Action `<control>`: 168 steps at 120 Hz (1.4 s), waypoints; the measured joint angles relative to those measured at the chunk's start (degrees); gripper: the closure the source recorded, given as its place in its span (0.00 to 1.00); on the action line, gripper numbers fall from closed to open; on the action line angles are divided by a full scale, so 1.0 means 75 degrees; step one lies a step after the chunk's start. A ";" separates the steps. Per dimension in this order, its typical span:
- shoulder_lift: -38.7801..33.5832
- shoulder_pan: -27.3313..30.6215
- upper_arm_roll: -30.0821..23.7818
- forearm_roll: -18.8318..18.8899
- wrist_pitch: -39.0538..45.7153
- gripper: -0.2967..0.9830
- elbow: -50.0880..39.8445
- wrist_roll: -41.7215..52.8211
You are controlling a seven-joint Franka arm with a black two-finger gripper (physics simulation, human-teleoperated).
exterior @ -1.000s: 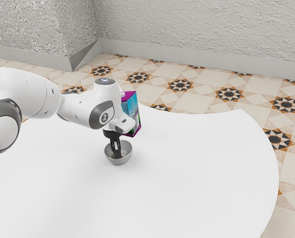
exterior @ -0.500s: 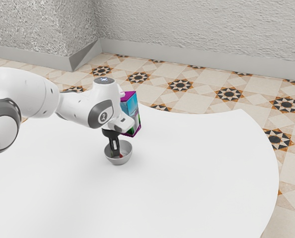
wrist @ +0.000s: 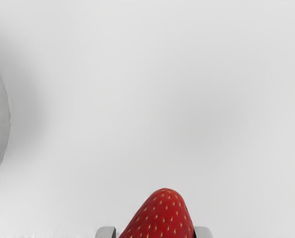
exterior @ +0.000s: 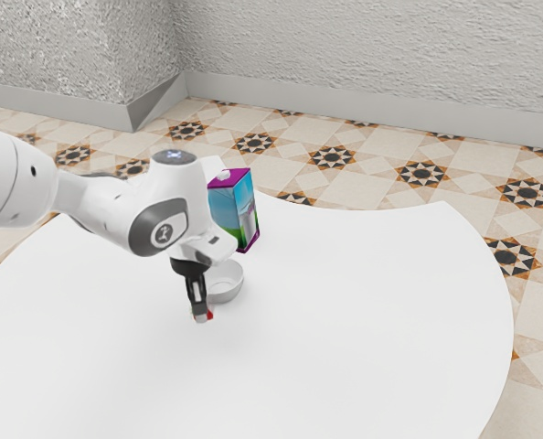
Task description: Take strawberry from the bowl
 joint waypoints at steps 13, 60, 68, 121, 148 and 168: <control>0.0165 -0.0087 -0.0027 0.0008 0.0004 0.71 -0.0089 -0.0306; 0.0847 -0.0201 -0.0033 -0.0100 0.0191 0.49 0.0187 -0.0990; 0.0444 -0.0256 -0.0024 -0.0106 0.0192 0.42 0.0169 -0.1076; -0.2332 0.0005 0.0550 0.0318 -0.4329 0.26 0.4260 -0.2368; -0.2117 0.0369 0.0168 0.0339 -0.5506 0.24 0.4081 -0.2557; -0.2045 0.0347 0.0144 0.0359 -0.5748 0.24 0.4046 -0.2660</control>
